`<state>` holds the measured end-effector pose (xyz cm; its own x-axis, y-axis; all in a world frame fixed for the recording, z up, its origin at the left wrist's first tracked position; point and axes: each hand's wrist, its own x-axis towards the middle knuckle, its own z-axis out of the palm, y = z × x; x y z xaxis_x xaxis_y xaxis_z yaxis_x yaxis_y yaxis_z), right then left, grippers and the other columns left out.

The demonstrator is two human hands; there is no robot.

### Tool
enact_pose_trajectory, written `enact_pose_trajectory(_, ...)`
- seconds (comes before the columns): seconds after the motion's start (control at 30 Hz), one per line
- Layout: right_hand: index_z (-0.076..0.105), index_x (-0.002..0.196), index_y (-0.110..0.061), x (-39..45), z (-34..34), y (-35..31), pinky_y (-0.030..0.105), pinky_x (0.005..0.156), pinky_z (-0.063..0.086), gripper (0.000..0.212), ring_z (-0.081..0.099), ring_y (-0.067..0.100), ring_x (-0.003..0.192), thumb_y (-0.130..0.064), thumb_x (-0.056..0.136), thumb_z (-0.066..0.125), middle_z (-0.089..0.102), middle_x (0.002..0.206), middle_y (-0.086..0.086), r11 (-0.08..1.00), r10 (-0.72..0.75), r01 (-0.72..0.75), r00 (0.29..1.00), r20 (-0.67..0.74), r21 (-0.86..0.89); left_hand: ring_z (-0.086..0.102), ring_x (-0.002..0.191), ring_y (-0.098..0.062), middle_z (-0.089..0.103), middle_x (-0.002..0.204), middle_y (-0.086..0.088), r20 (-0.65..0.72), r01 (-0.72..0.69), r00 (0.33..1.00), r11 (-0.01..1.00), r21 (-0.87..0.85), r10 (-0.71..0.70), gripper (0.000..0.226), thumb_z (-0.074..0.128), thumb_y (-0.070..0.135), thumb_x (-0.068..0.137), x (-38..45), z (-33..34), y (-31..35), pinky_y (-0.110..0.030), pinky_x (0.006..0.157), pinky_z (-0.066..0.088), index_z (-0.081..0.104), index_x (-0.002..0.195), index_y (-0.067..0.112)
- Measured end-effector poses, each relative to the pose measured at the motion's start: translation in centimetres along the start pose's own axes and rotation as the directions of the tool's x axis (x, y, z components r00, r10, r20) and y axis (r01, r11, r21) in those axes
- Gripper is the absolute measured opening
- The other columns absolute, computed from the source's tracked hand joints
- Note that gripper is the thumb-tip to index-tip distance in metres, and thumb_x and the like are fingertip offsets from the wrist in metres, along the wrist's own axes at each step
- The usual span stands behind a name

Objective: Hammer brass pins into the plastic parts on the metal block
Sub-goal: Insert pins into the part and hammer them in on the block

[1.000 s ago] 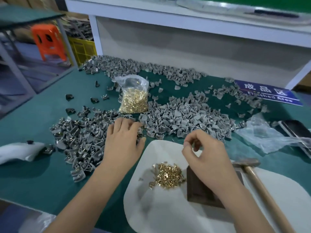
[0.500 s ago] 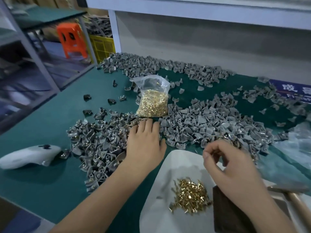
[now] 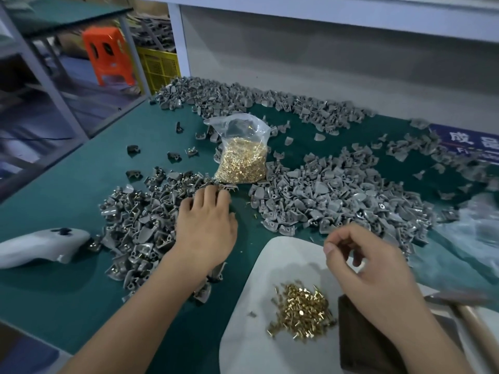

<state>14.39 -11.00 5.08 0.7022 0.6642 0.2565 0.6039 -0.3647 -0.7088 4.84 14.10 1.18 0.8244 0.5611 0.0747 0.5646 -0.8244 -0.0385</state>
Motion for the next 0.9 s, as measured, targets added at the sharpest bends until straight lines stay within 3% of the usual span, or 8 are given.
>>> enact_pose_trajectory(0.17,0.063,0.082,-0.034,0.0,0.0,-0.1,0.013,0.066,0.043,0.015,0.061,0.011,0.081,-0.020,0.086,0.066,0.066,0.083,-0.014,1.000,0.014,-0.014,1.000,-0.009,-0.008,0.047,0.122,-0.024,0.047,0.133,-0.002,0.003,0.034,0.999,0.999,0.005,-0.034,0.033,0.030,0.034,0.102,-0.3,-0.1,-1.6,-0.039,0.099,0.039,0.046,0.127,0.018)
enact_pose_trajectory(0.27,0.063,0.081,-0.034,0.0,0.2,-0.3,0.013,0.067,0.043,0.016,0.061,0.011,0.081,-0.018,0.085,0.066,0.065,0.082,-0.014,1.000,0.013,-0.013,1.000,-0.013,0.008,0.043,0.128,-0.026,0.045,0.136,-0.003,-0.006,0.035,0.999,0.999,0.017,-0.035,0.035,0.032,0.036,0.103,-0.6,-0.1,-2.1,-0.042,0.109,0.034,0.047,0.131,0.019)
enact_pose_trajectory(0.37,0.063,0.080,-0.033,0.0,0.4,-0.4,0.014,0.067,0.043,0.018,0.061,0.013,0.080,-0.016,0.085,0.068,0.065,0.081,-0.013,1.000,0.006,-0.006,1.000,-0.007,-0.005,0.036,0.139,-0.026,0.046,0.141,-0.002,-0.092,-0.095,0.992,0.995,-0.044,0.091,0.037,0.040,0.041,0.102,0.0,-0.8,-1.3,-0.047,0.120,0.022,0.051,0.132,0.021)
enact_pose_trajectory(0.5,0.063,0.080,-0.032,0.0,0.4,-0.5,0.014,0.066,0.043,0.016,0.062,0.013,0.080,-0.018,0.085,0.067,0.066,0.080,-0.012,1.000,0.010,-0.010,1.000,-0.003,-0.006,0.034,0.143,-0.019,0.045,0.148,0.003,-0.108,-0.268,0.961,0.953,-0.141,0.254,0.044,0.035,0.037,0.105,1.6,-0.9,0.6,-0.038,0.116,0.027,0.041,0.147,0.022)
enact_pose_trajectory(0.6,0.063,0.080,-0.030,0.0,0.3,-0.3,0.014,0.065,0.044,0.017,0.061,0.013,0.079,-0.015,0.085,0.068,0.065,0.080,-0.011,1.000,0.011,-0.011,1.000,-0.001,-0.002,0.034,0.143,-0.019,0.047,0.148,0.002,-0.080,-0.243,0.968,0.965,-0.098,0.236,0.046,0.031,0.036,0.107,2.3,-0.4,0.9,-0.037,0.114,0.030,0.036,0.150,0.020)
enact_pose_trajectory(0.77,0.065,0.082,-0.030,0.0,0.3,-0.3,0.021,0.066,0.045,0.011,0.061,0.015,0.079,-0.020,0.086,0.067,0.065,0.078,-0.010,1.000,0.020,-0.020,1.000,0.008,0.008,0.048,0.129,-0.024,0.056,0.132,-0.002,-0.079,-0.113,0.991,0.994,-0.001,0.113,0.043,0.035,0.043,0.103,2.0,-0.6,-0.9,-0.042,0.115,0.030,0.053,0.133,0.017)
enact_pose_trajectory(0.9,0.064,0.083,-0.032,0.0,0.4,-0.4,0.025,0.069,0.047,0.010,0.062,0.016,0.080,-0.023,0.087,0.065,0.065,0.080,-0.011,1.000,0.015,-0.015,1.000,0.021,-0.008,0.050,0.130,-0.023,0.060,0.133,-0.001,-0.100,-0.141,0.987,0.980,-0.136,0.128,0.041,0.043,0.041,0.103,2.4,-1.0,-0.2,-0.043,0.118,0.025,0.055,0.135,0.018)
